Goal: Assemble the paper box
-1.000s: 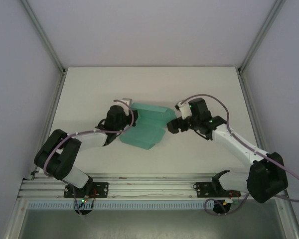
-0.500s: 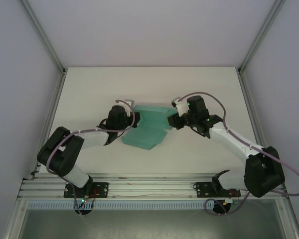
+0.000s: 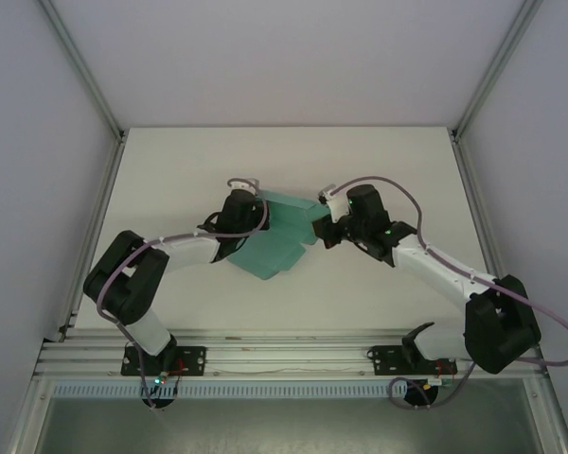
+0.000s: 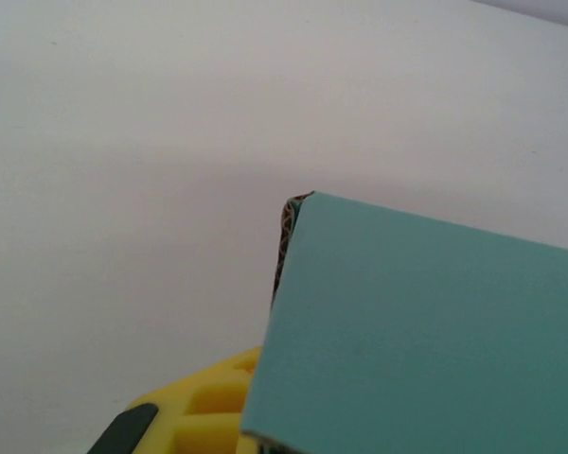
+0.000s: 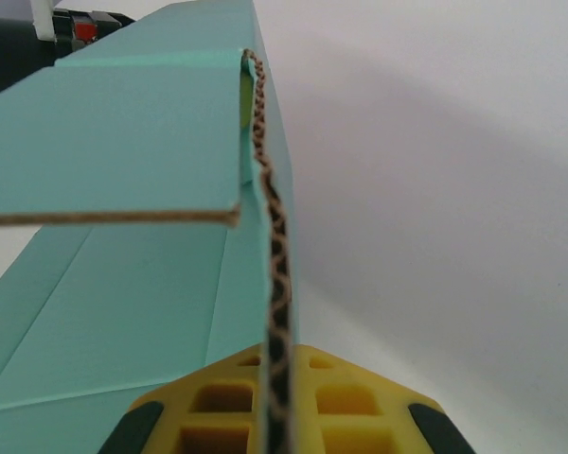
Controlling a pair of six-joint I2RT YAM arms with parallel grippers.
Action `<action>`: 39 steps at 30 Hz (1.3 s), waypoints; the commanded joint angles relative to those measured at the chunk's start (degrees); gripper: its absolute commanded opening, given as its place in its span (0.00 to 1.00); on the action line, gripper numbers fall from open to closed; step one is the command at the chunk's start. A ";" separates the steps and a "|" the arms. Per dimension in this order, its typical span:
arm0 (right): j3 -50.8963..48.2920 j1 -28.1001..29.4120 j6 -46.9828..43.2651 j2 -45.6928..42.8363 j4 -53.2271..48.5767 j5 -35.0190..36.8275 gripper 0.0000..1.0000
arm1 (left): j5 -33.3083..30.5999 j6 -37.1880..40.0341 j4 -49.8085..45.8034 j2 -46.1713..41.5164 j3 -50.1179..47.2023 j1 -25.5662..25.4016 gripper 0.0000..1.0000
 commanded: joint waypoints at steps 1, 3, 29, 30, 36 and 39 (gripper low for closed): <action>-0.71 0.30 2.48 -2.38 -0.02 1.38 0.00 | -23.02 -2.25 -10.17 2.48 1.60 1.93 0.00; -0.71 0.25 2.42 -2.38 -0.04 1.55 0.00 | -23.44 -2.23 -11.71 2.63 1.98 2.01 0.00; -6.40 0.21 14.96 -12.54 9.72 21.62 1.00 | -4.47 2.90 -0.71 -7.86 -8.28 1.41 0.00; -5.46 0.15 15.68 -12.09 9.42 22.34 1.00 | -4.43 2.84 -0.85 -7.83 -8.22 1.31 0.00; 1.47 0.19 17.28 -5.61 5.36 24.14 1.00 | -4.12 3.05 -0.63 -8.10 -8.32 0.47 0.00; 2.65 0.18 17.45 -1.98 6.68 21.13 1.00 | -4.14 3.17 -0.86 -7.86 -7.96 0.14 0.00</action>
